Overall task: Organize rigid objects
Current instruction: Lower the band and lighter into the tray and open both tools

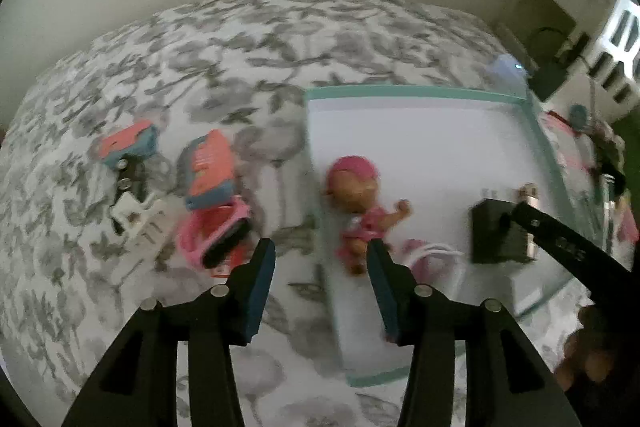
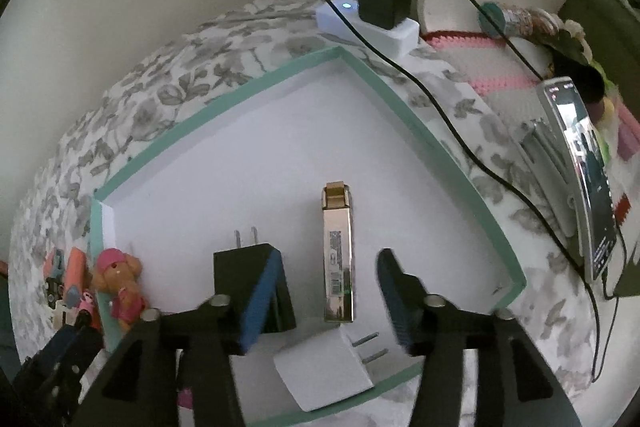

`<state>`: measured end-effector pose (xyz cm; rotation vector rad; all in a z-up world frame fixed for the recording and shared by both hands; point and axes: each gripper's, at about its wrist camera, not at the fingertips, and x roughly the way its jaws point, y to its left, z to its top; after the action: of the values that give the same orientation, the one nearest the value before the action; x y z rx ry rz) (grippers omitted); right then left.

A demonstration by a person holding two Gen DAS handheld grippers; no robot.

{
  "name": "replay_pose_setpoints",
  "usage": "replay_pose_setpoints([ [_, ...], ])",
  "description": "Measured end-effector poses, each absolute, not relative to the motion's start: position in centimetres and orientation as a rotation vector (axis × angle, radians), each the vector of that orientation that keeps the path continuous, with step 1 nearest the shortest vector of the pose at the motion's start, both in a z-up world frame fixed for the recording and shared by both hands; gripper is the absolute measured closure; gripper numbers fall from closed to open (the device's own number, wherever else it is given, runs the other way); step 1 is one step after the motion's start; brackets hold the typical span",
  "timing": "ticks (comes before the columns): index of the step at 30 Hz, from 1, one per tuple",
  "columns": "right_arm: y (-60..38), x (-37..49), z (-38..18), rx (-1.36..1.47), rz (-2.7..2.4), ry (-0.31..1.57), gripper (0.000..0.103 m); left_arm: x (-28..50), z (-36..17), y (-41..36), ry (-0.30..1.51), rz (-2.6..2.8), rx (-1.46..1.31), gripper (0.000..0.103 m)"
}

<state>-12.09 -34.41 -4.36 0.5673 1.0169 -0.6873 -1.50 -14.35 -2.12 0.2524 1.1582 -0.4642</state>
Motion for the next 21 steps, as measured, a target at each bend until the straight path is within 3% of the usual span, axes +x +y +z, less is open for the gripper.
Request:
replay_pose_setpoints([
  [1,-34.2,-12.0,-4.4,0.556,-0.687,1.017,0.034,-1.3,-2.3,-14.0,1.161,-0.444,0.249,0.038],
  [3,-34.0,-11.7,-4.4,0.531,-0.683,1.02,0.03,-1.0,-2.4,-13.5,1.164,-0.417,0.229,0.024],
  [6,-33.4,-11.2,-4.4,0.499,-0.663,1.019,0.021,-0.4,-2.5,-12.7,1.163,-0.382,0.202,0.022],
  [9,-33.1,-11.0,-4.3,0.472,-0.651,1.017,0.015,0.0,-2.6,-12.0,1.153,-0.348,0.19,0.013],
  [12,-32.9,-10.7,-4.3,0.458,-0.643,1.015,0.008,0.3,-2.6,-11.5,1.149,-0.328,0.176,0.012],
  [13,-32.9,-10.7,-4.3,0.45,-0.65,1.016,0.002,0.4,-2.6,-11.4,1.149,-0.326,0.169,0.01],
  [21,-32.5,-10.5,-3.9,0.459,-0.62,0.993,0.0,1.8,-2.2,-9.4,1.147,-0.289,0.12,0.006],
])
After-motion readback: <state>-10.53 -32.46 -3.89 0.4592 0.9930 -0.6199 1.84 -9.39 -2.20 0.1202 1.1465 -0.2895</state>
